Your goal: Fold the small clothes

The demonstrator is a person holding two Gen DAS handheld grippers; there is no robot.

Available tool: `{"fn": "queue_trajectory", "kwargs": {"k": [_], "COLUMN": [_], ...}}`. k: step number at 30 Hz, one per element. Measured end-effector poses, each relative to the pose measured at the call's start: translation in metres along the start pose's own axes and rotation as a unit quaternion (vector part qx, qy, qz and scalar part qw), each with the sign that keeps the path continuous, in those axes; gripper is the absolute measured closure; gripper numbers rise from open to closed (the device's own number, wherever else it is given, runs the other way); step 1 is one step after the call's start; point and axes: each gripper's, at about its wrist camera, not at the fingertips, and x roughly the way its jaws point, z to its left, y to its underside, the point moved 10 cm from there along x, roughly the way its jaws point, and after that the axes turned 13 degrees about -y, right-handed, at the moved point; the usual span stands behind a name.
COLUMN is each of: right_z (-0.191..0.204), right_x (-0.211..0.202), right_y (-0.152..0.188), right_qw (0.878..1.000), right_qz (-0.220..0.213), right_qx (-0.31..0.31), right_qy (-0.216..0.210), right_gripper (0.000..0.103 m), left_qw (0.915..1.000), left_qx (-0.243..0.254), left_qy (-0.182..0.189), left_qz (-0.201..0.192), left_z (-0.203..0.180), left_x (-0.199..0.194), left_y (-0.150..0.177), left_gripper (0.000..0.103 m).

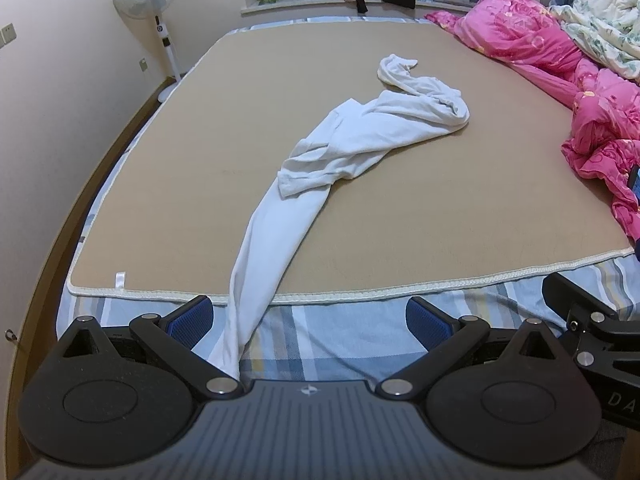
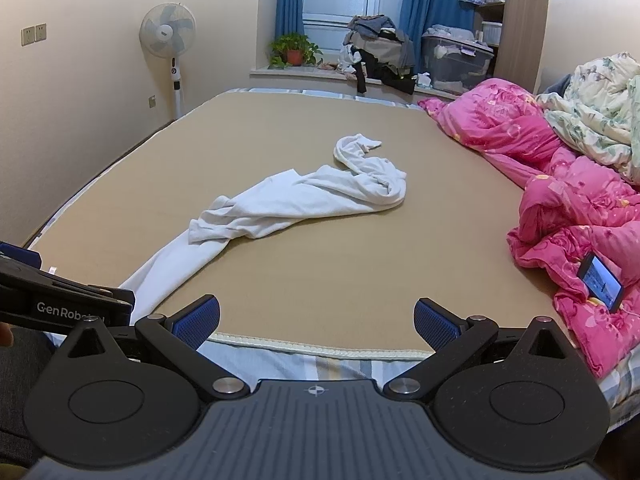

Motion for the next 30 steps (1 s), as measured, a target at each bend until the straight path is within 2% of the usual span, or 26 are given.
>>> {"fn": "queue_trajectory", "kwargs": {"k": [6, 10, 15, 19, 24, 28, 30], "right_z": [-0.005, -0.028, -0.069, -0.088, -0.111, -0.135, -0.141], "right_x": [0.01, 0.029, 0.089, 0.176, 0.301, 0.388, 0.417], "right_y": [0.0, -0.016, -0.062, -0.106, -0.165, -0.186, -0.19], "right_qw": [1.0, 1.0, 0.998, 0.998, 0.998, 0.994, 0.992], "right_qz": [0.012, -0.008, -0.021, -0.004, 0.019, 0.058, 0.071], "right_qx": [0.008, 0.024, 0.053, 0.058, 0.068, 0.089, 0.096], "right_qy": [-0.005, 0.012, 0.02, -0.002, 0.006, 0.027, 0.031], "right_gripper": [0.001, 0.001, 0.001, 0.001, 0.001, 0.001, 0.001], "left_qw": [0.9993, 0.9978, 0.9932, 0.9891, 0.984, 0.9772, 0.9748], "left_qx": [-0.017, -0.038, -0.07, -0.078, -0.076, -0.077, -0.075], "left_qy": [0.013, -0.015, -0.045, -0.062, -0.084, -0.096, -0.101], "left_qz": [0.029, 0.053, 0.081, 0.109, 0.138, 0.173, 0.184], "left_z": [0.011, 0.035, 0.069, 0.088, 0.103, 0.108, 0.108], "left_x": [0.024, 0.056, 0.095, 0.125, 0.157, 0.186, 0.199], "left_y": [-0.004, -0.011, -0.023, -0.026, -0.022, -0.017, -0.017], "left_gripper": [0.001, 0.001, 0.0, 0.0, 0.0, 0.0, 0.0]}}
